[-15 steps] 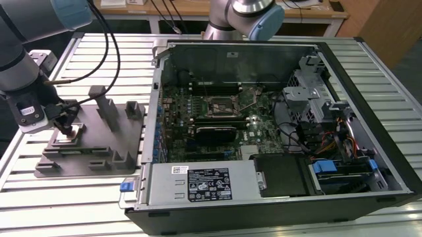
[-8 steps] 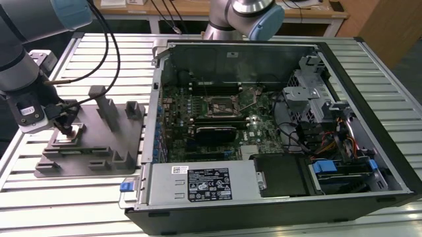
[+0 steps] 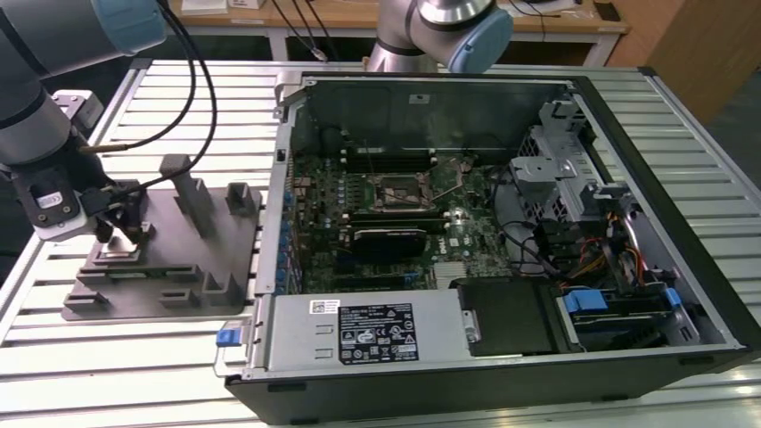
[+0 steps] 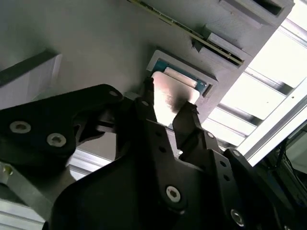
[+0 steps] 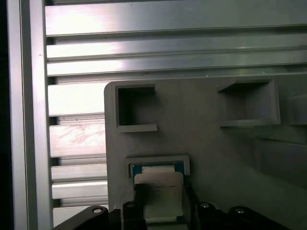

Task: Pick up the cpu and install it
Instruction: 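Pick up the cpu and move it towards the insertion slot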

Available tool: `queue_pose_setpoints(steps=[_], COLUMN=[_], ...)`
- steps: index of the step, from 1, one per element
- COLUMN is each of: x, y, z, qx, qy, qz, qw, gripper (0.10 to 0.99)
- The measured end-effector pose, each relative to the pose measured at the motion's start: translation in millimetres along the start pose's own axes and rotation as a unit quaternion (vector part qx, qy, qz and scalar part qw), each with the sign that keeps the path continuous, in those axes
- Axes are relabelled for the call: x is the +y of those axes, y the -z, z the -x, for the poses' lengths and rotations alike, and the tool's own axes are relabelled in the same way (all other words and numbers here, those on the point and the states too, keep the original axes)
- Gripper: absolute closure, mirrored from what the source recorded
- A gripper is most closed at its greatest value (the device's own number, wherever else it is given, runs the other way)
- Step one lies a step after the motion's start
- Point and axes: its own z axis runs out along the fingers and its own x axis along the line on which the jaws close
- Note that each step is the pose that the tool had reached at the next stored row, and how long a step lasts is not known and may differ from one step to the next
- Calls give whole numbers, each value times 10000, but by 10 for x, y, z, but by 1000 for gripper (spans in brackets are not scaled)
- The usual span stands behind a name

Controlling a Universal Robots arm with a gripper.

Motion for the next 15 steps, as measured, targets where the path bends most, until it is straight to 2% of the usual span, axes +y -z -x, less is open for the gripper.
queue_pose_setpoints(steps=[1, 2, 5, 7, 8, 15], x=[0, 0, 0, 0, 0, -2], y=[0, 0, 0, -1, -1, -40], z=[0, 0, 0, 0, 0, -1], qx=[0, 0, 0, 0, 0, 0], qy=[0, 0, 0, 0, 0, 6], qz=[0, -1, -1, -1, -2, -2], qw=[10000, 10000, 10000, 10000, 10000, 10000], gripper=[620, 620, 443, 443, 380, 380])
